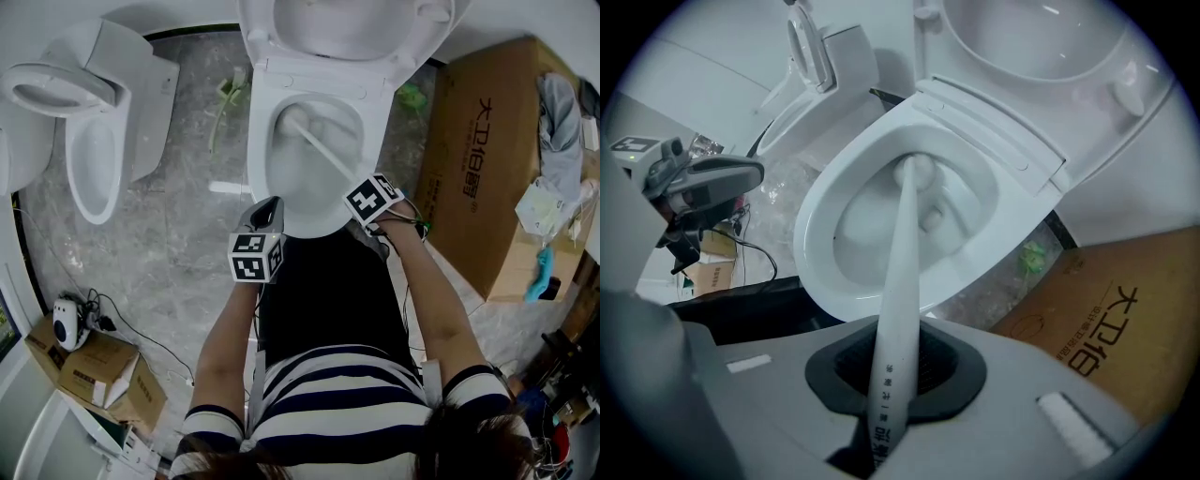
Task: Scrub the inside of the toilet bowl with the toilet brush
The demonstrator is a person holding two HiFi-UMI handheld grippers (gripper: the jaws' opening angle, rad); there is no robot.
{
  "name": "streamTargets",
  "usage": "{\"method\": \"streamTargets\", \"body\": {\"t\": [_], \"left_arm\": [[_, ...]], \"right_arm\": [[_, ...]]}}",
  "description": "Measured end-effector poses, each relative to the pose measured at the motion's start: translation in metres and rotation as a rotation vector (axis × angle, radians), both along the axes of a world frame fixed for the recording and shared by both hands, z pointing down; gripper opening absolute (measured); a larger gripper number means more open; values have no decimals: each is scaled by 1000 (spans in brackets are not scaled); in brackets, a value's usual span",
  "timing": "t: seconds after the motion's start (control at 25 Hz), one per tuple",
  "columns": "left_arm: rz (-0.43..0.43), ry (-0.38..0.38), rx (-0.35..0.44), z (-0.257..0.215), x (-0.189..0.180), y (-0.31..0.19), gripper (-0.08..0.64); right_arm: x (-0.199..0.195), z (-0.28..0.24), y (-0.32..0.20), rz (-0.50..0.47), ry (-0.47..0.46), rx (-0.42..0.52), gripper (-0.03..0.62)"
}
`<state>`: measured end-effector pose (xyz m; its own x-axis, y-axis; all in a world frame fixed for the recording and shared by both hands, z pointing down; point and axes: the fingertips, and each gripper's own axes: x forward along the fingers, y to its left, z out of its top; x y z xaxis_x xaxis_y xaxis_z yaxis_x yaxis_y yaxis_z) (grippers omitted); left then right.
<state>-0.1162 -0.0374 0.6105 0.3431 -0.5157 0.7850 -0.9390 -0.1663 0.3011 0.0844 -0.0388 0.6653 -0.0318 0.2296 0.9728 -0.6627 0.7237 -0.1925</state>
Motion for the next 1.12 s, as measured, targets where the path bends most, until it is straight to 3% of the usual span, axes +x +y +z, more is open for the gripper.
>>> {"method": "streamTargets", "body": {"t": [0.28, 1.12], "left_arm": [[5, 5, -1, 1, 1, 7, 0], [68, 11, 45, -16, 8, 15, 0]], "right_arm": [[8, 3, -9, -14, 28, 21, 32], [54, -7, 15, 89, 151, 58, 34]]}}
